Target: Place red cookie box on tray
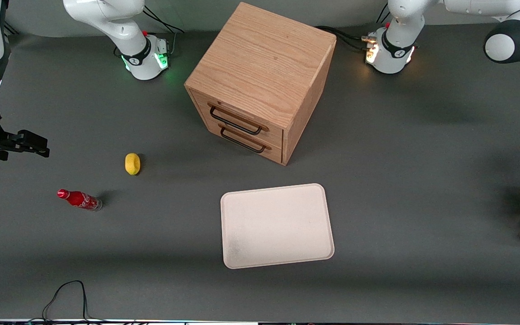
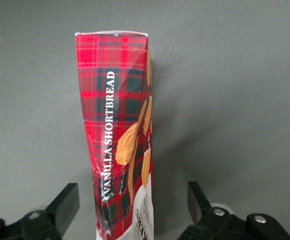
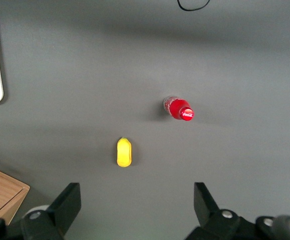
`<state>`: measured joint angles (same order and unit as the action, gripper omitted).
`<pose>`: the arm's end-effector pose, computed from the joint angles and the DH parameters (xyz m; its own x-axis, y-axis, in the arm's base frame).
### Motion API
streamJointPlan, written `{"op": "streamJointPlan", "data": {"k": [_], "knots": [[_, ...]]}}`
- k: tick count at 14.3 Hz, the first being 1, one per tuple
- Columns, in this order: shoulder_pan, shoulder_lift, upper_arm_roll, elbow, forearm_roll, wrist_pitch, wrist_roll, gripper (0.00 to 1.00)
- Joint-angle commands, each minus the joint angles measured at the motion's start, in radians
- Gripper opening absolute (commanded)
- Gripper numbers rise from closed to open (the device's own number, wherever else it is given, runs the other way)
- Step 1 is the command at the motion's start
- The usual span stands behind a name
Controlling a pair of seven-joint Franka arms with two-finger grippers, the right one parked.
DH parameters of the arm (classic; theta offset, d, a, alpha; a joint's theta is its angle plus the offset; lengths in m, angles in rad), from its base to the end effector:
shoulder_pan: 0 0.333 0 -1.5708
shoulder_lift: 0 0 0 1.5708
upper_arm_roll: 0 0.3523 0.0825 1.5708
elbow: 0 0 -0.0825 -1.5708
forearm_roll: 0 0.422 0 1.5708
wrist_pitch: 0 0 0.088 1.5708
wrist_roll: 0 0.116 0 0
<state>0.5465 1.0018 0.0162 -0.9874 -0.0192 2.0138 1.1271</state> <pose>0.7234 0.4486 0.2435 0.8449 -0.5347 0.0141 -0.5344 -0.8450 -0.0206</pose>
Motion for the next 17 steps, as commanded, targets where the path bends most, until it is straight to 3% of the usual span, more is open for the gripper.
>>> {"op": "streamJointPlan", "data": {"k": [1,11,17], "knots": [[-0.002,-0.003,0.005,-0.002,-0.011,0.008,0.048,0.0],[0.007,-0.012,-0.007,-0.002,-0.011,-0.018,0.051,0.0],[-0.008,-0.121,0.001,0.01,0.007,-0.179,-0.016,0.0]]}}
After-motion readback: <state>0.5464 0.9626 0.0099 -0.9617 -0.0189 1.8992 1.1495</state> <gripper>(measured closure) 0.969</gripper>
